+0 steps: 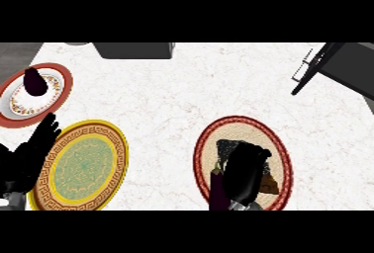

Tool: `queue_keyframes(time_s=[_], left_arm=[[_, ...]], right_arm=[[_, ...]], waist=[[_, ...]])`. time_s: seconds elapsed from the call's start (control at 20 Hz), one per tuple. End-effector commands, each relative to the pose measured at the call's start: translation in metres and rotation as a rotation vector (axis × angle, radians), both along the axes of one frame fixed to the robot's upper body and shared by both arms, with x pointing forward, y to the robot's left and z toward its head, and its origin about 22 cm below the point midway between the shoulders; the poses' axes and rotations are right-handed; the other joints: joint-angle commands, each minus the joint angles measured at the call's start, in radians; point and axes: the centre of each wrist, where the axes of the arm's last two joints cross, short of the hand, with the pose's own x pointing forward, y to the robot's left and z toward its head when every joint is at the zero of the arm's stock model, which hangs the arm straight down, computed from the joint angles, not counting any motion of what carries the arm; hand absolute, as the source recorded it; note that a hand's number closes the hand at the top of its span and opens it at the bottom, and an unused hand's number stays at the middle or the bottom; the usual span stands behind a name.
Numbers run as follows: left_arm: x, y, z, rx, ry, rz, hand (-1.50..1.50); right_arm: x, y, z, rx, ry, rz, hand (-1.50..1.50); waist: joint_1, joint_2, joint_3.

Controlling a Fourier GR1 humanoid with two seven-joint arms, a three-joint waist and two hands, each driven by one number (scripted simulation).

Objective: Pick the sweet potato from the placemat and place it in the tiered shelf

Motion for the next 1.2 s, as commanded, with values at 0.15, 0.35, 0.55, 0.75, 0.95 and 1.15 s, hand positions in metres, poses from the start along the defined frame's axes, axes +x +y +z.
queue_keyframes(time_s=[0.15, 0.35, 0.55, 0.75, 0.95, 1.15], left_arm=[[-0.013, -0.001, -0.016, -0.006, 0.017, -0.003, 0.00], [-0.003, -0.004, 0.011, 0.003, 0.006, 0.012, 0.00], [-0.006, -0.007, -0.004, 0.000, -0.002, -0.018, 0.00], [0.003, 0.009, 0.004, 0.016, -0.009, 0.019, 0.00], [0.002, -0.006, -0.004, -0.007, -0.007, 0.013, 0.00], [0.009, -0.005, 0.001, 0.002, 0.000, 0.021, 0.00]], right_arm=[[0.003, -0.020, -0.018, -0.104, 0.030, -0.035, 1.50], [-0.011, -0.005, -0.021, -0.138, 0.001, 0.029, 1.50], [-0.007, -0.005, -0.018, -0.155, -0.068, 0.078, 1.50], [0.028, -0.059, 0.032, 0.229, -0.132, 0.058, 1.50], [0.064, -0.103, 0.083, 0.586, -0.186, 0.038, 1.50], [0.089, -0.169, 0.122, 0.685, -0.223, 0.057, 1.50]], waist=[[-0.003, 0.010, 0.002], [-0.003, 0.009, 0.002], [-0.004, 0.009, 0.002], [-0.015, 0.010, 0.004], [-0.025, 0.013, 0.007], [-0.017, 0.011, 0.004]])
